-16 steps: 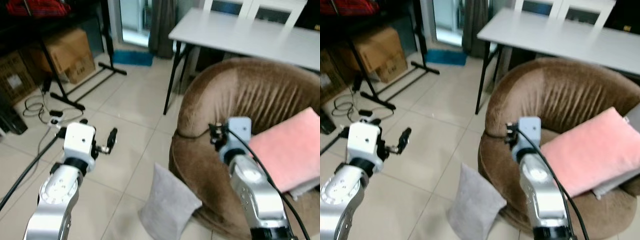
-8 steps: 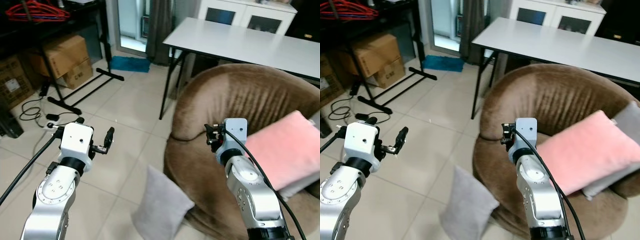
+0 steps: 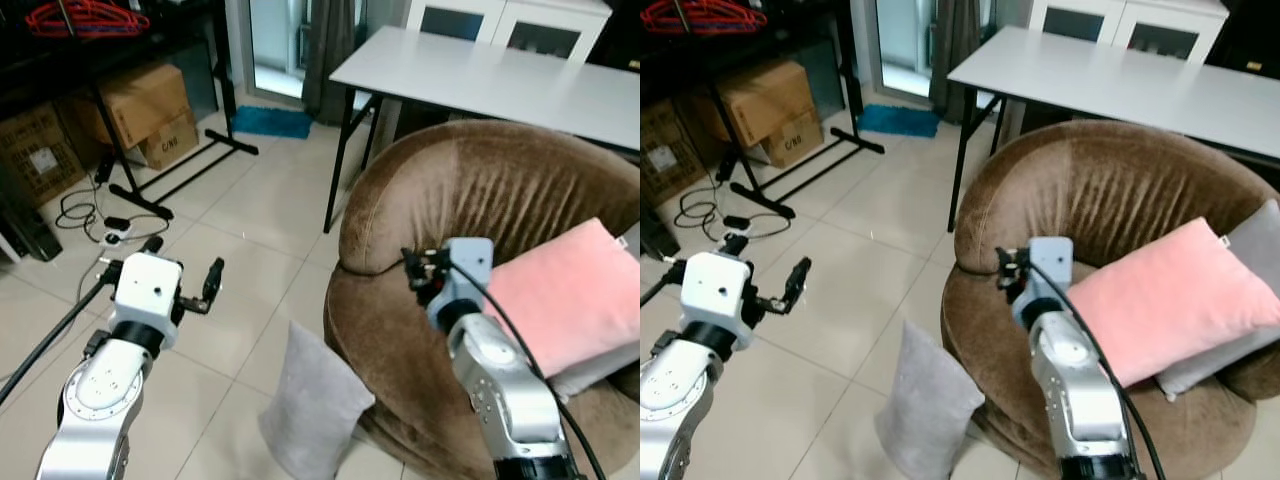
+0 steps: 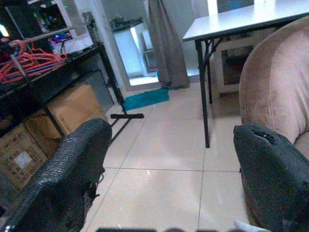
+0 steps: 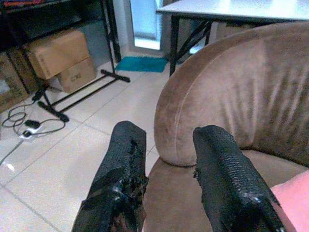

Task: Move the pillow to the sofa from floor

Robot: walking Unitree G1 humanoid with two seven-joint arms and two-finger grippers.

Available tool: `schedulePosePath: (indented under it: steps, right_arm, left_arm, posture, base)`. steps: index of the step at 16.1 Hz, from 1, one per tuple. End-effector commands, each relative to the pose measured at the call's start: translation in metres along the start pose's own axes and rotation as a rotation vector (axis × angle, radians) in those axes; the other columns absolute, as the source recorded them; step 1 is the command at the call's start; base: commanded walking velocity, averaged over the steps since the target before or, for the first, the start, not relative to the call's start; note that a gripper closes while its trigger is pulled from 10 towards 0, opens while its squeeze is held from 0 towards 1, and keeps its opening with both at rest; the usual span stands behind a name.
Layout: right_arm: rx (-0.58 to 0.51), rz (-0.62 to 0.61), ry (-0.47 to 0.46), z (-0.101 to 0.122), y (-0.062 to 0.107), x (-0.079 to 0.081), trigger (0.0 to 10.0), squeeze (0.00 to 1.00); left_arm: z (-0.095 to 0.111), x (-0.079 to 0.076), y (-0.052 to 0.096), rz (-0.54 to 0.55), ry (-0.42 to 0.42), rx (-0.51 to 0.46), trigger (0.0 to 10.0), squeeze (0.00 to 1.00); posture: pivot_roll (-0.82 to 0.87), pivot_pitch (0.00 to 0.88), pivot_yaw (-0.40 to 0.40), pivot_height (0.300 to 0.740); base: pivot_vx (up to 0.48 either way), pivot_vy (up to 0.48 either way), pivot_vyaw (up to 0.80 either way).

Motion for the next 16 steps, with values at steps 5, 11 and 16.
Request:
schedulePosePath:
  steps: [5, 11, 16]
  right_arm:
    - [0.006, 0.011, 0.028, -0.003, -0.004, 0.0, 10.0, 0.0]
    - [0.013, 0.006, 0.013, -0.008, -0.003, 0.0, 10.0, 0.0]
    - [-0.118, -0.005, 0.07, 0.013, -0.001, -0.007, 10.0, 1.0]
  left_arm:
    - [-0.005, 0.0, 0.006, -0.004, 0.016, 0.007, 10.0, 0.0]
    - [-0.001, -0.002, 0.006, -0.018, 0.003, -0.004, 10.0, 0.0]
    - [0.001, -0.003, 0.005, -0.028, 0.01, -0.006, 10.0, 0.0]
  posture:
    - [0.0, 0.0, -0.066, 0.685]
    - [0.0, 0.0, -0.063, 0.63]
    - [0.0, 0.0, -0.061, 0.6]
  base:
    - [0.0, 0.0, 0.0]
    - [0.0, 0.0, 0.0]
    - [0.0, 0.0, 0.0]
Point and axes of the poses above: a point about 5 cm out from each wrist's last joint towards the gripper, its own y axis pointing back from the gripper into the wrist, its own z axis along the axis of the wrist's last joint, x = y × z, the point moved 6 cm from there along -y, pointing out of the wrist towards the gripper
